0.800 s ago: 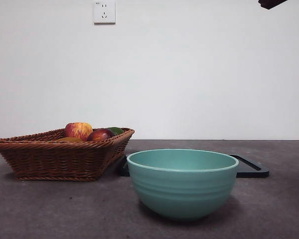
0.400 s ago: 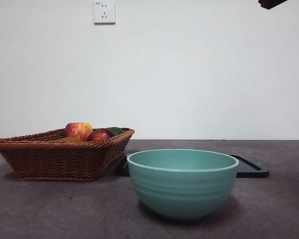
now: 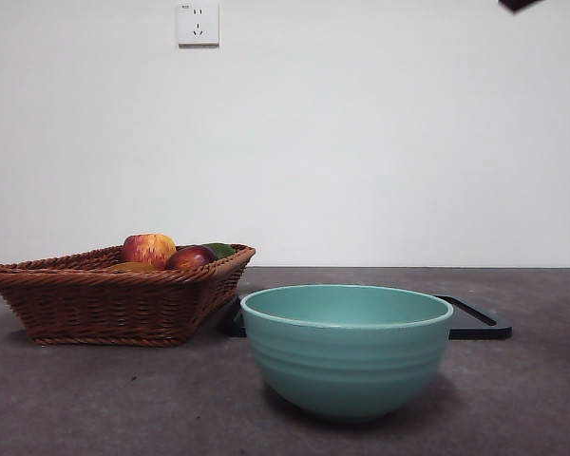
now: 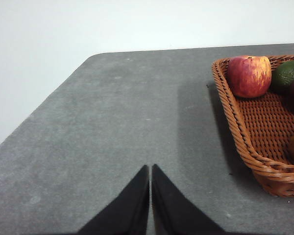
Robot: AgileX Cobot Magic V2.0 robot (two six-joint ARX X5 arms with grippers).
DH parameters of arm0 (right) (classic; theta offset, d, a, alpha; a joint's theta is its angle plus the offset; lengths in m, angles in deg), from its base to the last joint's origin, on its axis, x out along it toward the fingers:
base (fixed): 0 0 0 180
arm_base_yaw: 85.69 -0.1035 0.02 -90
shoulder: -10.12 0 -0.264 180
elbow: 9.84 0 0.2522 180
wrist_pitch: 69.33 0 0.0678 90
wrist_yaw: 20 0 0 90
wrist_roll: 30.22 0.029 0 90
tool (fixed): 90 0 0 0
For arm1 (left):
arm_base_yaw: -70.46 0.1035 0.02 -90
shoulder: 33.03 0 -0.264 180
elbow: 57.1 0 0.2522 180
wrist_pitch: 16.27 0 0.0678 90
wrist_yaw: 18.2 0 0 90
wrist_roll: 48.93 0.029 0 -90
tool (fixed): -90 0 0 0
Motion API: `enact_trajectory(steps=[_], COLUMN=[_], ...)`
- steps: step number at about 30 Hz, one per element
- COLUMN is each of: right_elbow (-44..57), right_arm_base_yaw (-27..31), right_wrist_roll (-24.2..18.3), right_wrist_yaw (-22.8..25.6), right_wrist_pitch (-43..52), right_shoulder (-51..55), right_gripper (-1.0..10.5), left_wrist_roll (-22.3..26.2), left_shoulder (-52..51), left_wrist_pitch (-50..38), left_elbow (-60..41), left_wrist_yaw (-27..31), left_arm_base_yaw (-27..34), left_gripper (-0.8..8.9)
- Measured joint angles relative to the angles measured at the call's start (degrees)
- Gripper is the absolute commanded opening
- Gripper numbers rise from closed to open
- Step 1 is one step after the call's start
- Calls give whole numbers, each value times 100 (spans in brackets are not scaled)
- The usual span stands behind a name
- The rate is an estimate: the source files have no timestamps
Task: Pick up the wifruite, put it on the bowl, pick up the plate, put it on desk
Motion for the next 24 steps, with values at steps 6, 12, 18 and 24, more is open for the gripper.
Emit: enact_trajectory(steps=[6, 12, 18, 24], right_elbow=[656, 1808, 3121, 4076], right_arm_base_yaw=[1261, 2179, 2708, 2909], right_wrist_roll=[-173, -439, -518, -529], right_wrist_yaw=[39, 59, 59, 72], right_wrist_pitch=[1414, 2573, 3794, 4107], right_shoulder=[748, 1633, 2649, 3442], right_gripper=[9, 9, 9, 9], left_wrist_roll=[0, 0, 0, 0], left_shoulder=[0, 0, 0, 0], left_wrist_pitch=[0, 0, 0, 0], left_elbow=[0, 0, 0, 0], left_wrist_yaw=[0, 0, 0, 0], left_arm_base_yaw=[0, 0, 0, 0], left_gripper=[7, 7, 7, 7])
